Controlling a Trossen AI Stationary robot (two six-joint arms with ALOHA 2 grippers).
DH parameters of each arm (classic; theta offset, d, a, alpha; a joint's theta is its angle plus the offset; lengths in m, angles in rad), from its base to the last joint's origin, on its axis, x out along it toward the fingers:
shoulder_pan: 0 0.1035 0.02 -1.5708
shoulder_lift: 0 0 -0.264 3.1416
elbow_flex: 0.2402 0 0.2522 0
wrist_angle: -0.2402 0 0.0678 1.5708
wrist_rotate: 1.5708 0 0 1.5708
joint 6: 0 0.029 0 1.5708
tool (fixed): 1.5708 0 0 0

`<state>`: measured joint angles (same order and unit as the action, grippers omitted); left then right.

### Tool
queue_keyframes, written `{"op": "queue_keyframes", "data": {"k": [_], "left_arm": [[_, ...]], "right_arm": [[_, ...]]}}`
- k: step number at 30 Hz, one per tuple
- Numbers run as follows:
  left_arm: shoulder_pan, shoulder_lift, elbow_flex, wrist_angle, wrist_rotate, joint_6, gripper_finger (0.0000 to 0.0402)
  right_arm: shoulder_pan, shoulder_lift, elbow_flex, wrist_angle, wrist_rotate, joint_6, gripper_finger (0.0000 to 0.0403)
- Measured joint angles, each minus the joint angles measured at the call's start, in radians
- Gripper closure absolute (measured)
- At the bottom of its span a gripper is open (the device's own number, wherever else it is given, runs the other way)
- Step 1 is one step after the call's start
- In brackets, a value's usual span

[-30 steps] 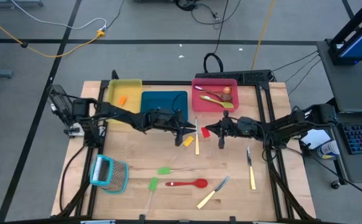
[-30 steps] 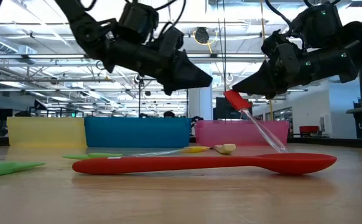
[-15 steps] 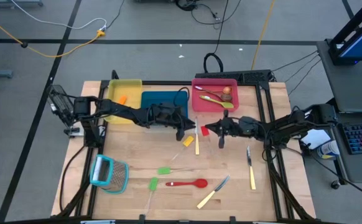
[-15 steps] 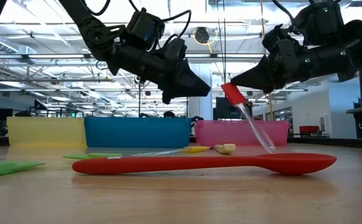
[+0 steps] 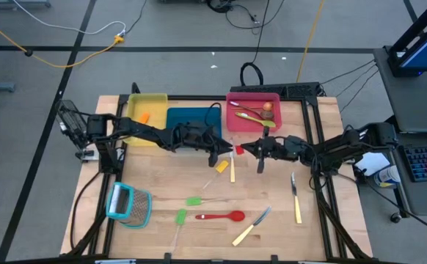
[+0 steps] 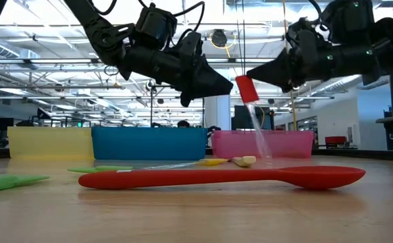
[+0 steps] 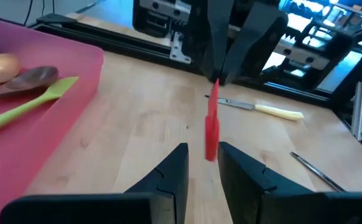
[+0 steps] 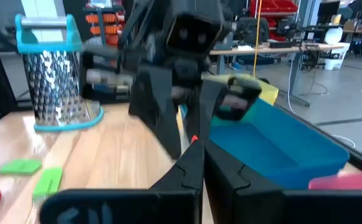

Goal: Pick & Place Kitchen Items
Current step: Put the red spatula into the yellow bin

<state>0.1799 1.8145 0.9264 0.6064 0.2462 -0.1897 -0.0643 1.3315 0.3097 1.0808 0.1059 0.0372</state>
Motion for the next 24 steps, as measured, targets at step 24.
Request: {"op": "queue_keyframes", "data": {"k": [24], "left_arm": [[-0.005,-0.001,0.0,-0.015,-0.01,0.106,0.039]], "right_arm": [[0.0,0.18,0.136,0.006,-0.006,-0.057,0.0403]]}}
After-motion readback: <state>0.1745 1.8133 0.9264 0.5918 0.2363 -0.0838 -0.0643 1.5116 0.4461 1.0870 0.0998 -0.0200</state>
